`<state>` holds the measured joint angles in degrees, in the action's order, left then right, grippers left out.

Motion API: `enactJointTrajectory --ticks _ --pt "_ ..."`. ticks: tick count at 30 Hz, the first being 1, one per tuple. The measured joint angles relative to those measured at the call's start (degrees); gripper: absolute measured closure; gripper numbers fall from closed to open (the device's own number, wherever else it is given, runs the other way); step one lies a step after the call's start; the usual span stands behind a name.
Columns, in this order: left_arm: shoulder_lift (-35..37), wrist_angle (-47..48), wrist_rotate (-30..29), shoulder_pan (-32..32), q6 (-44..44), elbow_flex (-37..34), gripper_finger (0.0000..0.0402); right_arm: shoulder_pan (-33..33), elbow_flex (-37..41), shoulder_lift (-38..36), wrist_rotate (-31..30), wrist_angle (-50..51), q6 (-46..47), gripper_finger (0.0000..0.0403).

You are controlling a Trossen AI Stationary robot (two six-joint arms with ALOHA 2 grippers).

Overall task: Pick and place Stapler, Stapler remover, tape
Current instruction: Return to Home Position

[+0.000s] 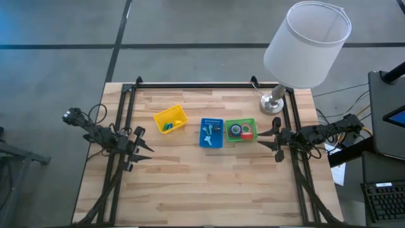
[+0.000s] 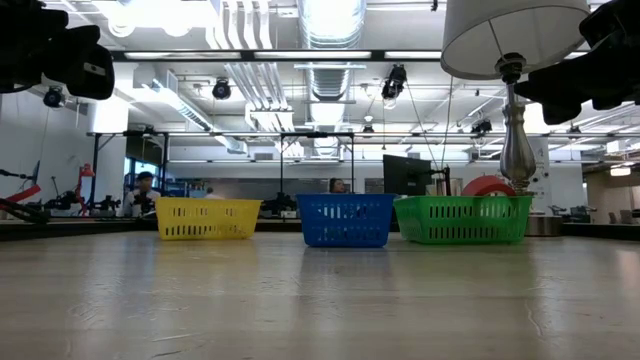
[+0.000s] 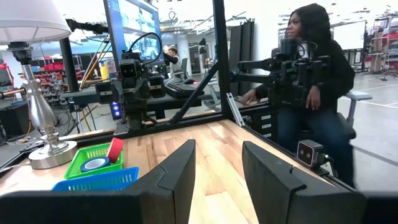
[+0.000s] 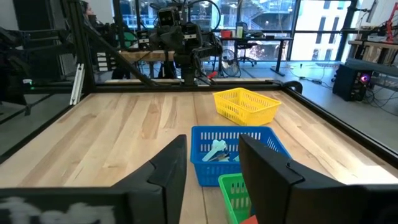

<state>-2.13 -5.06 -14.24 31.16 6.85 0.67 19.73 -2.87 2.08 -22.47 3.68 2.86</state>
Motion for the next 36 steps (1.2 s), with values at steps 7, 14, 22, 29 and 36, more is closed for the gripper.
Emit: enactJointTrajectory --ticks 7,14,22,29,36 --pt "0.0 0.0 0.02 0.0 -0.01 0.0 0.0266 -0.02 0.0 -0.01 -0.01 0.0 -0.02 0.0268" --pt "0.01 0.0 0.0 0.0 0.0 0.0 0.0266 0.0 0.0 0.0 -0.01 -0.02 0.04 0.0259" --pt "0.0 0.0 0.02 0.0 0.0 0.0 0.0266 -0.02 0.0 -0.01 -0.01 -0.02 0.02 0.0262" --pt "0.0 0.0 0.0 -0.01 0.0 -0.02 0.0266 -0.02 0.0 0.0 0.01 -0.01 -0.03 0.0273" --pt "0.0 0.0 0.01 -0.02 -0.01 0.0 0.0266 -0.01 0.0 0.01 -0.01 -0.01 0.03 0.0273"
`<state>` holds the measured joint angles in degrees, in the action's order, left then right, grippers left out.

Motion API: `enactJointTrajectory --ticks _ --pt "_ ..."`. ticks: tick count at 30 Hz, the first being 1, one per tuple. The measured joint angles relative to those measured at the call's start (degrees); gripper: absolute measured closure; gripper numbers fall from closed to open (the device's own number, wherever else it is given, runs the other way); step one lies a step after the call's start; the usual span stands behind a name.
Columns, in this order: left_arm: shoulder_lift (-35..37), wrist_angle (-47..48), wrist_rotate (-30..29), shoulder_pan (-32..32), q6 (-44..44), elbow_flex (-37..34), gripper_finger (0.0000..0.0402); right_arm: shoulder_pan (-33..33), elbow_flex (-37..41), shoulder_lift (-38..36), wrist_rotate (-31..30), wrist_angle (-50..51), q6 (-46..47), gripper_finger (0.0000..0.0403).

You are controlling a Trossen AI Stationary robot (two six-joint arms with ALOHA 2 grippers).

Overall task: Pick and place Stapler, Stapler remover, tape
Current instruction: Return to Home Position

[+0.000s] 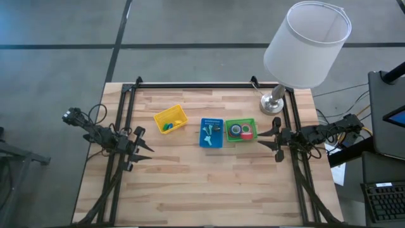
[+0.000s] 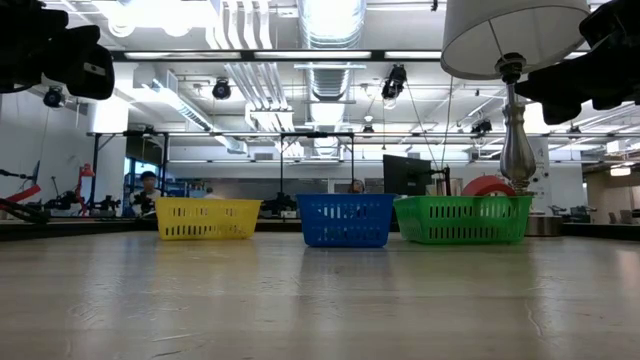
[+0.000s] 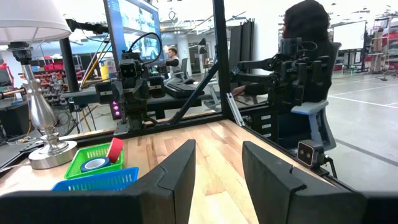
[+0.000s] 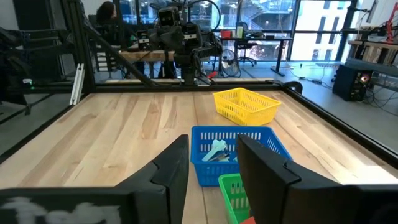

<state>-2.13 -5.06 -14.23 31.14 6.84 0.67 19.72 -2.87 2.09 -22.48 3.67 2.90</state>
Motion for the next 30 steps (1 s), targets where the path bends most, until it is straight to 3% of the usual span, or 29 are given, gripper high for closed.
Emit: enactJointTrajectory --ticks 10,30 --pt "0.0 0.0 0.01 0.02 0.0 0.0 0.0266 -0.01 0.0 -0.02 0.0 -0.01 -0.07 0.0261" --pt "0.0 0.0 -0.01 0.0 0.01 0.0 0.0266 0.01 0.0 -0.02 0.0 0.01 0.02 0.0275"
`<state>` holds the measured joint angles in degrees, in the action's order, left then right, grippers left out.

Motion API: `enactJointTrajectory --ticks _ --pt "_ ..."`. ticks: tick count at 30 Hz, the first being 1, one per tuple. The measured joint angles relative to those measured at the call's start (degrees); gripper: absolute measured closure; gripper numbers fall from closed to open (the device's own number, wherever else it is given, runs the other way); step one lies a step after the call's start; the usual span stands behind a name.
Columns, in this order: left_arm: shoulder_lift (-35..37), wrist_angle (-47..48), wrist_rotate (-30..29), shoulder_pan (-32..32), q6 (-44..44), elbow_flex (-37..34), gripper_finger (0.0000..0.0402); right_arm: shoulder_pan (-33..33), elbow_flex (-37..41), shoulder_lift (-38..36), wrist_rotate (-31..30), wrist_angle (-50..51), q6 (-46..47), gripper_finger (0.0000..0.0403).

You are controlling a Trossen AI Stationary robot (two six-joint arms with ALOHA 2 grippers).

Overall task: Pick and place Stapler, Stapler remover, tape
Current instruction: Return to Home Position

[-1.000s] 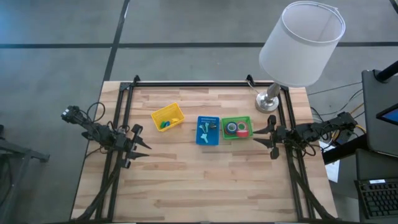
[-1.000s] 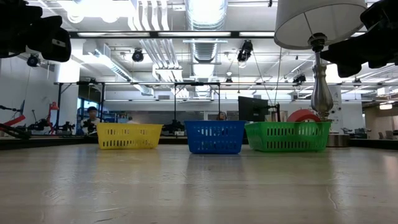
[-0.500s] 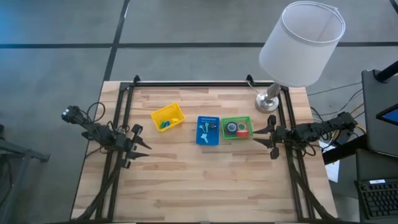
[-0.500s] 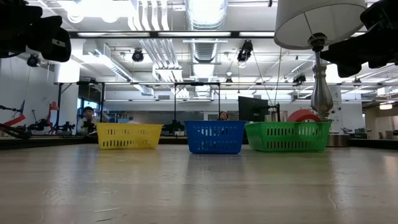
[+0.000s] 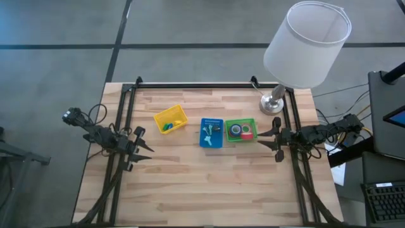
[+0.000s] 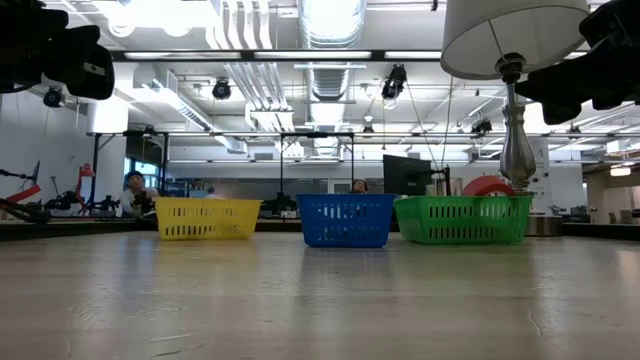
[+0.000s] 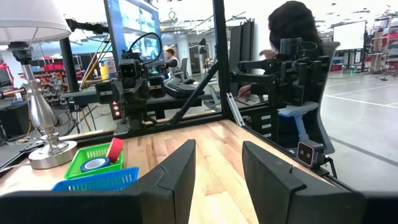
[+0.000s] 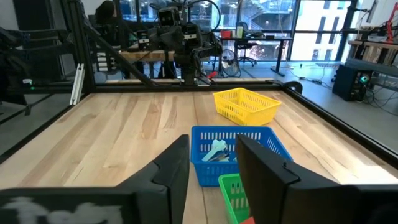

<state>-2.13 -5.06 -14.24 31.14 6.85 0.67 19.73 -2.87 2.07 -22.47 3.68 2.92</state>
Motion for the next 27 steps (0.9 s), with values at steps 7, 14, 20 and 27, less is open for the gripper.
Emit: enactJointTrajectory --ticks 7,14,20,27 --pt "0.01 0.0 0.0 0.0 0.0 0.0 0.0266 0.0 -0.02 0.0 0.0 0.0 -0.07 0.0266" --pt "0.0 0.0 0.0 0.0 0.0 -0.02 0.0266 -0.02 -0.02 0.02 0.0 0.0 -0.11 0.0273" --pt "0.02 0.0 0.0 0.02 -0.01 0.0 0.0266 0.0 -0.02 0.0 0.02 0.0 -0.07 0.0282" --pt "0.01 0.0 0.0 0.01 0.0 0.0 0.0266 -0.01 -0.02 0.0 0.0 0.0 -0.09 0.0275"
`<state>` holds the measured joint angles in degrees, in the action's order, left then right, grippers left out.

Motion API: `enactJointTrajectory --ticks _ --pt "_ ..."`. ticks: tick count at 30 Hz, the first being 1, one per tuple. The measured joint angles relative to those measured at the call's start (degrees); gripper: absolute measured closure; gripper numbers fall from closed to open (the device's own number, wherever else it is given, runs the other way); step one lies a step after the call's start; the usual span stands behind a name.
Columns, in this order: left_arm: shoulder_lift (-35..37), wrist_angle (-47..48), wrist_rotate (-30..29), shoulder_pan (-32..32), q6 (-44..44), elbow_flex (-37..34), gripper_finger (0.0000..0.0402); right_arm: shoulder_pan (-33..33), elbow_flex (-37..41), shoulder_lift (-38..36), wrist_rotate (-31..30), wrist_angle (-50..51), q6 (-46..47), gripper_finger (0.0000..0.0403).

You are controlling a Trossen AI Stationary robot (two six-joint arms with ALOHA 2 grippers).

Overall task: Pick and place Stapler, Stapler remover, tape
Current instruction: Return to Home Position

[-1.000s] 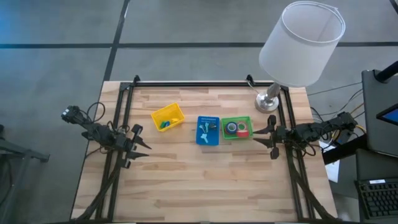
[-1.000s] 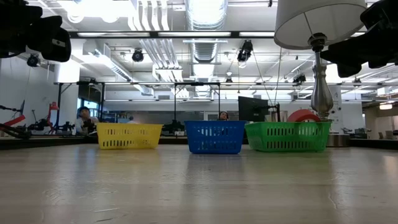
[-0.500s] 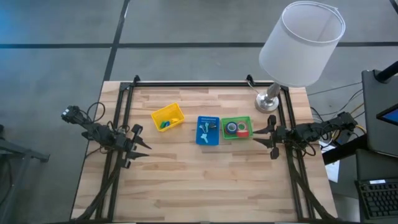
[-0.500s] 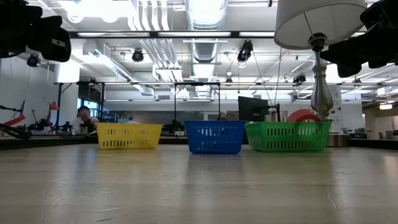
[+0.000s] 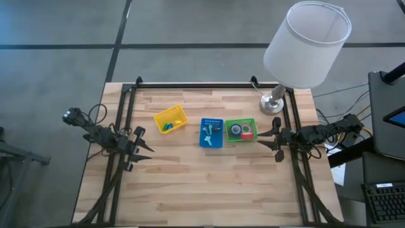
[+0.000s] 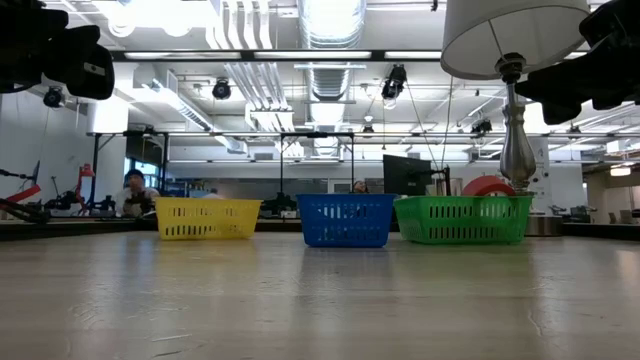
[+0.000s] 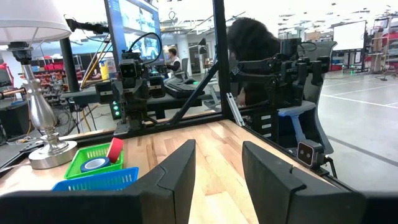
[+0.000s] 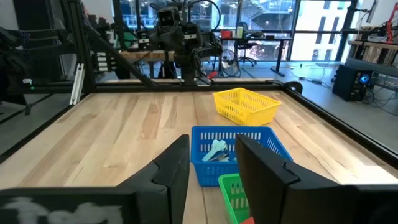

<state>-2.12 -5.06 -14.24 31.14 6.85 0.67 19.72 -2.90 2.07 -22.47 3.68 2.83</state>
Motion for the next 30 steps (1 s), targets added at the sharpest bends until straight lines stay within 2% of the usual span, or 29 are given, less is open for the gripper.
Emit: enactJointTrajectory --ticks 9,30 --pt "0.0 0.0 0.0 0.01 -0.01 0.0 0.0266 -0.01 0.0 0.0 0.01 0.01 0.0 0.0266" --pt "0.01 0.0 0.01 -0.01 -0.01 0.0 0.0266 0.0 0.0 0.0 0.0 -0.01 0.01 0.0284"
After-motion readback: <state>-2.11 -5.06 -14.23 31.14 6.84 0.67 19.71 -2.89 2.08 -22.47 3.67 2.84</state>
